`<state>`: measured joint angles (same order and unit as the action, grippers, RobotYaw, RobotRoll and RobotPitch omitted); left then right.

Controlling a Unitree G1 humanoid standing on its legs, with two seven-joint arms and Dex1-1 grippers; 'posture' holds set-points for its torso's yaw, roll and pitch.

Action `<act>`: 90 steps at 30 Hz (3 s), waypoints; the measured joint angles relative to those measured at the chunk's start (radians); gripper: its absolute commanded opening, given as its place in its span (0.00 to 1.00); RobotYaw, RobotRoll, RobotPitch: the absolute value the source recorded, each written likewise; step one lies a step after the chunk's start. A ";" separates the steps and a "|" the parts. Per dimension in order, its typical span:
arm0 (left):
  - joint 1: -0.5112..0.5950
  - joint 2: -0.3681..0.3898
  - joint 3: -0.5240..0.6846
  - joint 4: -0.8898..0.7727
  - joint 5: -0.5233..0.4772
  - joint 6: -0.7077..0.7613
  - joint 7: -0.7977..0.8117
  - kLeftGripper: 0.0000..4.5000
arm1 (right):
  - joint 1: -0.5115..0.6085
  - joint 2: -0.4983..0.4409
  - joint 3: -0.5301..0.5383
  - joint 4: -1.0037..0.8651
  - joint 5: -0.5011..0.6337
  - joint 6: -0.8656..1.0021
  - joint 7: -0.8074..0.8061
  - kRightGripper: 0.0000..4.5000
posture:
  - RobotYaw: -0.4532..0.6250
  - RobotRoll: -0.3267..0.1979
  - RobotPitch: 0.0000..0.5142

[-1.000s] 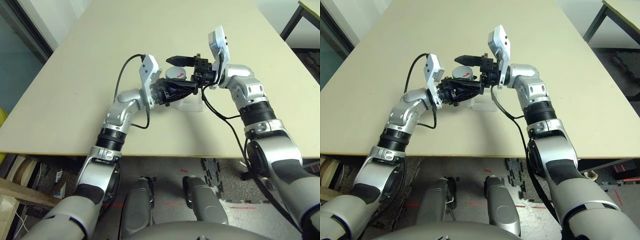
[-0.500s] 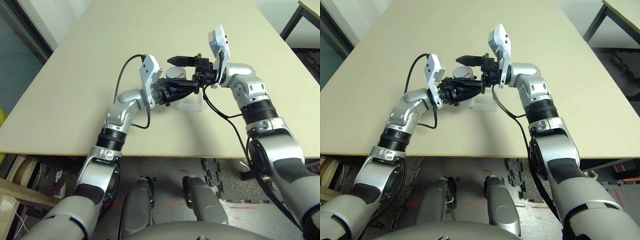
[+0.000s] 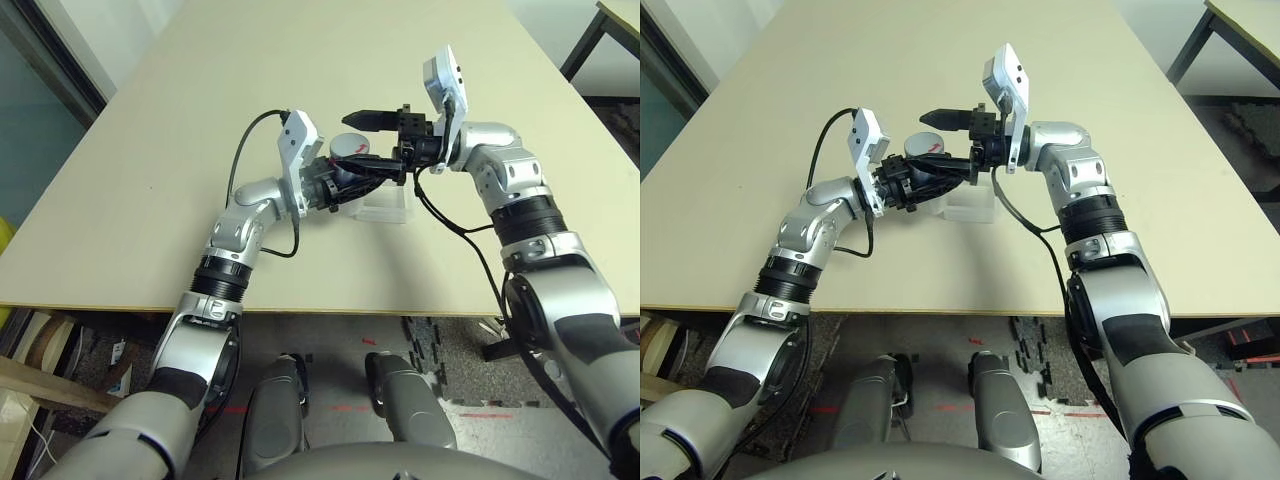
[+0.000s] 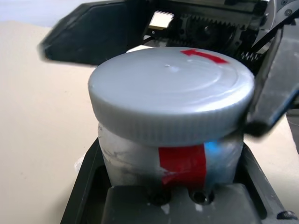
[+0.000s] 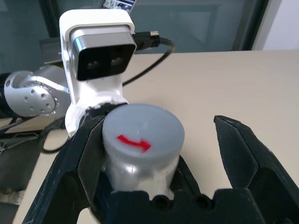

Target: Pour the medicine from the bottle into the box.

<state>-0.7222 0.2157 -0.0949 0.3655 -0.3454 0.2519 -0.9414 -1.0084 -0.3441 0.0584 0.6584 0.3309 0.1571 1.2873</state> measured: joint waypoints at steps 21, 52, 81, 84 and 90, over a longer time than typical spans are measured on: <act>0.024 0.004 -0.003 -0.036 -0.006 -0.017 -0.066 0.58 | 0.036 -0.184 -0.110 0.069 -0.022 0.041 -0.113 1.00 | 0.22 0.62 0.27; -0.010 -0.037 -0.011 0.043 0.021 -0.069 -0.067 0.58 | 0.099 -0.036 -0.011 -0.260 0.050 0.198 0.017 1.00 | 0.21 0.62 0.28; 0.005 -0.042 -0.029 0.002 0.028 -0.048 -0.051 0.58 | 0.051 0.051 0.009 -0.138 0.016 0.105 -0.044 1.00 | 0.22 0.62 0.29; 0.005 -0.042 -0.029 0.002 0.028 -0.046 -0.048 0.58 | 0.051 0.048 0.009 -0.135 0.017 0.106 -0.043 1.00 | 0.22 0.62 0.29; 0.005 -0.042 -0.033 0.003 0.029 -0.039 -0.044 0.58 | 0.050 0.015 0.009 -0.135 0.023 0.110 -0.026 1.00 | 0.22 0.62 0.30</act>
<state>-0.7168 0.1742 -0.1276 0.3681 -0.3166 0.2129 -0.9854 -0.9582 -0.3291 0.0671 0.5230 0.3537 0.2667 1.2614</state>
